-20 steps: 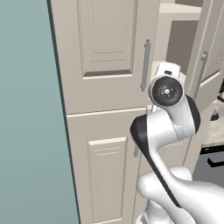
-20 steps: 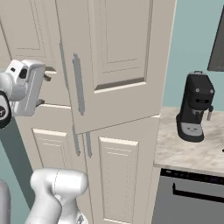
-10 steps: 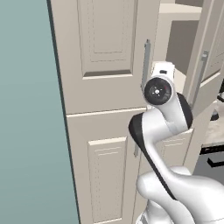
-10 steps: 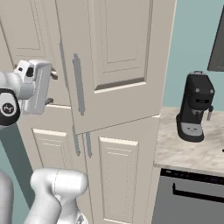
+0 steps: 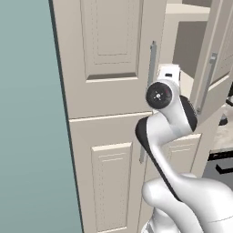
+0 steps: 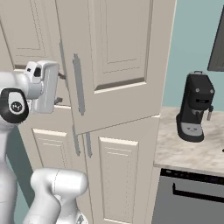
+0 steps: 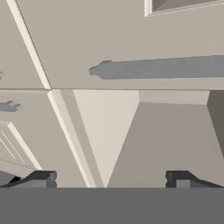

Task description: Retrieve the tupperware from the cabinet, then place the raw meat into the tupperware to avoid contamination.

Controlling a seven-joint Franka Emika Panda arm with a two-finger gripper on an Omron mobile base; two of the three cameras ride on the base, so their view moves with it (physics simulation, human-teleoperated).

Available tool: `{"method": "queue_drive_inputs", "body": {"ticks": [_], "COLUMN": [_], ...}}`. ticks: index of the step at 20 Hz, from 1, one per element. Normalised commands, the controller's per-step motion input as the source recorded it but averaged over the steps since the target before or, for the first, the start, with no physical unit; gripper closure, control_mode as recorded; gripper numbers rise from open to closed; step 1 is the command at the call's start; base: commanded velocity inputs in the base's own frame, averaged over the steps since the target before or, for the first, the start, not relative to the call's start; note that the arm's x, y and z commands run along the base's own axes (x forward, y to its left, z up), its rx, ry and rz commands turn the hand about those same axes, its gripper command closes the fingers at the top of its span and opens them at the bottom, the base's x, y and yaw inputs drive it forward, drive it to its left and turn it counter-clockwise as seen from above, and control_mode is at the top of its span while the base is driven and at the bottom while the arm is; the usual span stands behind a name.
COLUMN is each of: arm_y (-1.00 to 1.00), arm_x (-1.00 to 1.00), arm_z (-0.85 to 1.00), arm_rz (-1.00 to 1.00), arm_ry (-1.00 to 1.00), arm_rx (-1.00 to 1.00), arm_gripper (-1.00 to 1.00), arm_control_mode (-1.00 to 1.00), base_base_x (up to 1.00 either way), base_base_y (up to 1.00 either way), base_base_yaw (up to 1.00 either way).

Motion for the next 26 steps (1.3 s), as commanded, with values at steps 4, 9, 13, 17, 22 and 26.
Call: {"method": "queue_drive_inputs", "body": {"ticks": [4, 9, 13, 17, 22, 26], "arm_y": [-0.24, -0.25, -0.2, -0.1, 0.0, 0.0], "arm_x": [0.16, 0.12, 0.14, 0.2, 0.23, 0.2], "arm_z": [-0.05, -0.03, -0.03, -0.01, 0.0, 0.0], "arm_rz": [-0.05, -0.04, -0.04, -0.03, -0.02, 0.0], "arm_ry": [0.0, 0.0, 0.0, 0.0, 0.0, 0.0], "arm_rx": [-0.03, -0.02, 0.0, 0.0, 0.0, 0.0], "arm_gripper": [-1.0, -1.0, -1.0, -1.0, -1.0, -1.0], "arm_control_mode": [-1.0, -1.0, -1.0, -1.0, -1.0, -1.0], "base_base_x": [0.0, 0.0, 0.0, 0.0, 0.0, 0.0], "base_base_y": [0.0, 0.0, 0.0, 0.0, 0.0, 0.0], "base_base_yaw": [0.0, 0.0, 0.0, 0.0, 0.0, 0.0]}}
